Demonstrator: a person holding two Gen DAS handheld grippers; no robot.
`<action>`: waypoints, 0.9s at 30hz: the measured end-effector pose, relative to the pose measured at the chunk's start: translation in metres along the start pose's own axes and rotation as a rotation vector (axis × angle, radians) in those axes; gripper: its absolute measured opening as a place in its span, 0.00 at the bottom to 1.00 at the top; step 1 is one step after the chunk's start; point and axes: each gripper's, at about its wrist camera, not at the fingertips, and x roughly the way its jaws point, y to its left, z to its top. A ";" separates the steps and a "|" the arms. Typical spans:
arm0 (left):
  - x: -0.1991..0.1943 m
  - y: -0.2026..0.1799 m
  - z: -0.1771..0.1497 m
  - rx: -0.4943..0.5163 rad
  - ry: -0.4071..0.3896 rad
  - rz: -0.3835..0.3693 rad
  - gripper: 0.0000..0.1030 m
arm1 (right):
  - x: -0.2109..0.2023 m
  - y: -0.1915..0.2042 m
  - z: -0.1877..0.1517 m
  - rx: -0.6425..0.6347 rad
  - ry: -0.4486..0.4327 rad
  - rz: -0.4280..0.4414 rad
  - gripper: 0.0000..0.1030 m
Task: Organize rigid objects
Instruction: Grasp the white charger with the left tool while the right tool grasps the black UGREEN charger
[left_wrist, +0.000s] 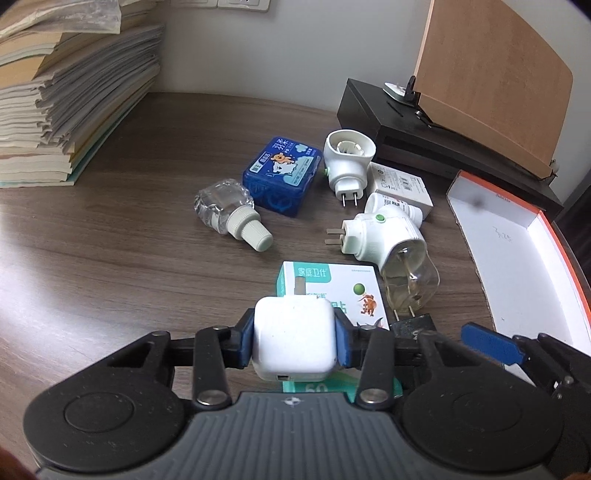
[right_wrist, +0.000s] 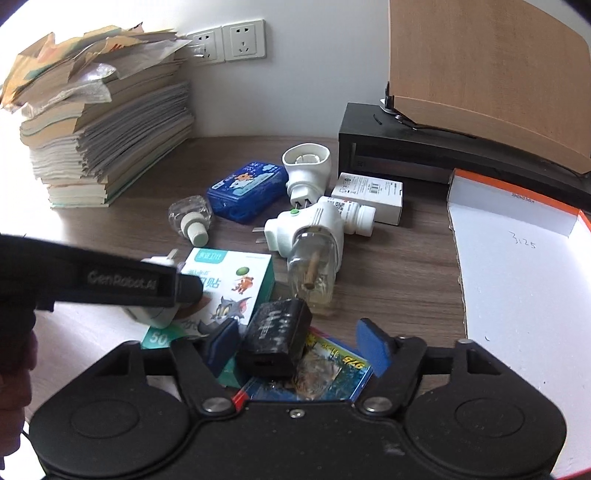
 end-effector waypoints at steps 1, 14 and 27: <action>-0.001 0.001 0.000 0.001 -0.003 -0.005 0.41 | 0.000 -0.002 0.000 0.002 0.002 0.005 0.68; -0.006 0.000 -0.001 0.032 -0.008 -0.045 0.41 | 0.008 -0.005 0.006 -0.050 0.043 0.002 0.42; -0.022 -0.030 0.011 0.081 -0.038 -0.063 0.41 | -0.044 -0.039 0.024 0.054 -0.030 -0.061 0.42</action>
